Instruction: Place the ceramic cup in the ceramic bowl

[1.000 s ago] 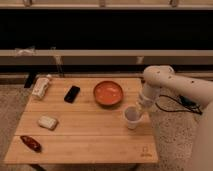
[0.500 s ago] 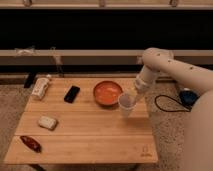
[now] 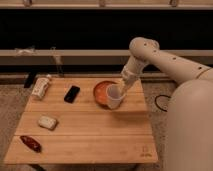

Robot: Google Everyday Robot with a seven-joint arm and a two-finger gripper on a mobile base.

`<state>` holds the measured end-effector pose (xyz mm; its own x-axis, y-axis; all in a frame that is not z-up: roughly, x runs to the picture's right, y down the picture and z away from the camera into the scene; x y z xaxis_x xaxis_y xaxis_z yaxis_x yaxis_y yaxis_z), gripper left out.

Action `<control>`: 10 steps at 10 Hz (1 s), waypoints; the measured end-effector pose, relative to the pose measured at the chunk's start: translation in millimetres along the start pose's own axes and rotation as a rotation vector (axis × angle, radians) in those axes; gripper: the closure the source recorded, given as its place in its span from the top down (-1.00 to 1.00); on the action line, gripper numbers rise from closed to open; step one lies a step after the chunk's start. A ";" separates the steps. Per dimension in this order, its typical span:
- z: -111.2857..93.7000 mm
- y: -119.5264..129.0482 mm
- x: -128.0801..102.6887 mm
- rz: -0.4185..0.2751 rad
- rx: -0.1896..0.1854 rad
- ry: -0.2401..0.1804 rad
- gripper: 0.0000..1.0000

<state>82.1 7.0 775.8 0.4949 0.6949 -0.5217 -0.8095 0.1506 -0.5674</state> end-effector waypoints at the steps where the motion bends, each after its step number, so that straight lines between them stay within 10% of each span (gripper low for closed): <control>1: 4.4 5.1 -11.2 -0.012 -0.005 -0.003 -1.00; 8: 33.7 -34.3 -70.0 0.083 0.047 -0.029 -0.97; 10: 48.2 -45.8 -71.2 0.121 0.066 -0.010 -0.58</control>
<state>68.8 -15.6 869.7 0.3890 0.7181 -0.5771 -0.8825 0.1107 -0.4571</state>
